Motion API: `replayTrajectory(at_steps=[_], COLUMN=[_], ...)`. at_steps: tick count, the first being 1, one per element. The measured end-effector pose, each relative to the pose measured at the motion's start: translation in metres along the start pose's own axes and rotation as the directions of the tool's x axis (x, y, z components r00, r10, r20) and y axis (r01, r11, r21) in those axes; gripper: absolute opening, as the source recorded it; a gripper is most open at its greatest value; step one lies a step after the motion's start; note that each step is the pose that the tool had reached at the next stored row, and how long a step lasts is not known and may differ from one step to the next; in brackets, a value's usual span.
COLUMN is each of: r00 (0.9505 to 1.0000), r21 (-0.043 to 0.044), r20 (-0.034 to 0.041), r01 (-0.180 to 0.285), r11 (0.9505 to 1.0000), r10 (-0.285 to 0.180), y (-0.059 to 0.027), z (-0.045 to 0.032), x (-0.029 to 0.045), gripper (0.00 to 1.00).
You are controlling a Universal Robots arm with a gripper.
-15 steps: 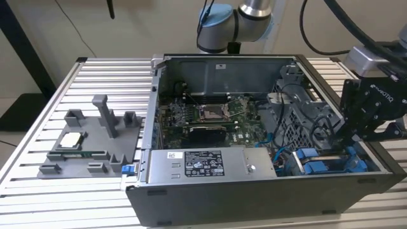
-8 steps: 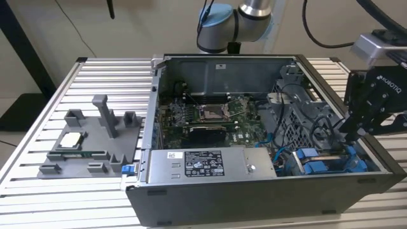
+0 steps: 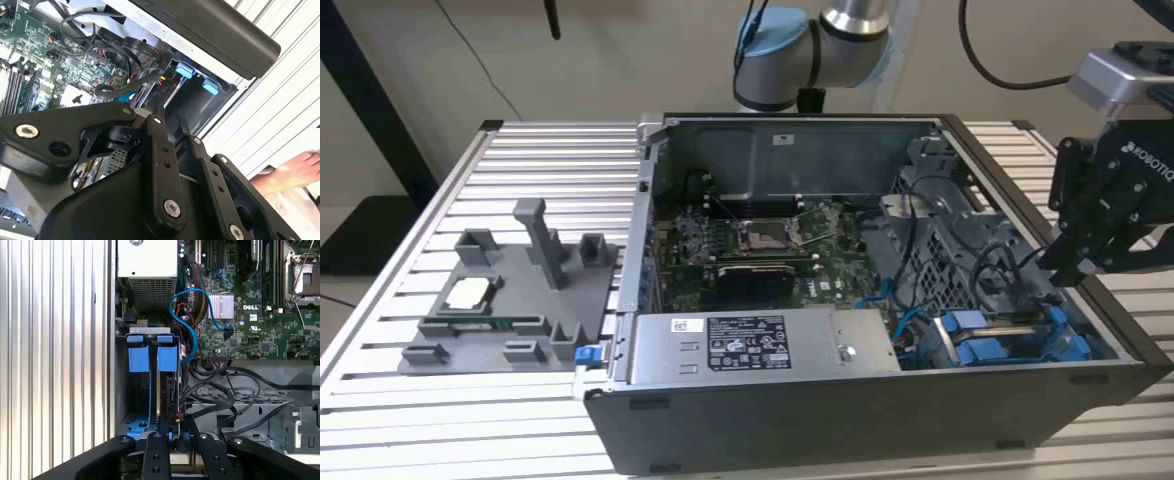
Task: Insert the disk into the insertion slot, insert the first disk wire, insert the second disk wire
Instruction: 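Insert the second disk wire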
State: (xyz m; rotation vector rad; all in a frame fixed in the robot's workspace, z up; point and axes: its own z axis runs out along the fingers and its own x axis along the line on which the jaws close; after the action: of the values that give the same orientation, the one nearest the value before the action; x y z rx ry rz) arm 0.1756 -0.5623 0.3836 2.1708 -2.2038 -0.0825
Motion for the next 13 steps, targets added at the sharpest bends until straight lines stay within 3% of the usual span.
replayTrajectory(at_steps=[4,13], r00=[1.0000,1.0000], r21=[-0.0001,-0.0042], r20=[-0.0007,0.0022], r01=[0.000,0.001], r11=[1.0000,1.0000], r10=[0.000,-0.001], y=[-0.0023,-0.0227], z=[-0.0006,-0.0018], x=[-0.0001,-0.0010], gripper=[0.27,0.27])
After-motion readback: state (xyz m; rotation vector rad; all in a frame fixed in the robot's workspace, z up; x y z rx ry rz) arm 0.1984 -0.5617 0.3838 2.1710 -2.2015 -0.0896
